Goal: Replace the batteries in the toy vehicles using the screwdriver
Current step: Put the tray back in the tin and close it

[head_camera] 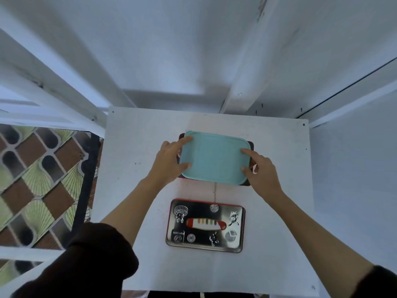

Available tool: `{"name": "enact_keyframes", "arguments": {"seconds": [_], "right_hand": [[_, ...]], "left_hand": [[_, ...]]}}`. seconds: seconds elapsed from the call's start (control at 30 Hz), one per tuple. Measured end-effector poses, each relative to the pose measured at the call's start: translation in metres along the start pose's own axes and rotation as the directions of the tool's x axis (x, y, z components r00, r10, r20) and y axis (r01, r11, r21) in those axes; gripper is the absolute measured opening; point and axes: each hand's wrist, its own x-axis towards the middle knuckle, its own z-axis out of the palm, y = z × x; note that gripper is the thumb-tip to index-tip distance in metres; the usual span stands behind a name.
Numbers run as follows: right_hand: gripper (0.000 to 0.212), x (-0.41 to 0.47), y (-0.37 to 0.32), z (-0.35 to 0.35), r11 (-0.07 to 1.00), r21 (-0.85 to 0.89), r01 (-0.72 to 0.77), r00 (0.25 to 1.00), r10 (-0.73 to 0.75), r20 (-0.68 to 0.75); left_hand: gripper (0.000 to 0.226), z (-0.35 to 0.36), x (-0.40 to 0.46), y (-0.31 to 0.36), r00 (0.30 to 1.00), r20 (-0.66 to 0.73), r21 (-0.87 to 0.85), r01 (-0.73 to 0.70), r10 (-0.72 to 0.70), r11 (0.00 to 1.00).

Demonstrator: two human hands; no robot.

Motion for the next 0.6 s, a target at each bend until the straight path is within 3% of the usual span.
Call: {"name": "enact_keyframes", "arguments": {"seconds": [0.3, 0.6], "right_hand": [[0.050, 0.009, 0.001, 0.007, 0.947, -0.322, 0.014, 1.000, -0.005, 0.028], [0.051, 0.014, 0.000, 0.002, 0.886, -0.461, 0.054, 0.998, -0.031, 0.057]], "left_hand": [[0.071, 0.011, 0.005, -0.011, 0.995, -0.034, 0.224, -0.082, 0.092, 0.971], [0.069, 0.020, 0.001, -0.012, 0.989, -0.036, 0.443, -0.115, 0.145, 0.889]]}}
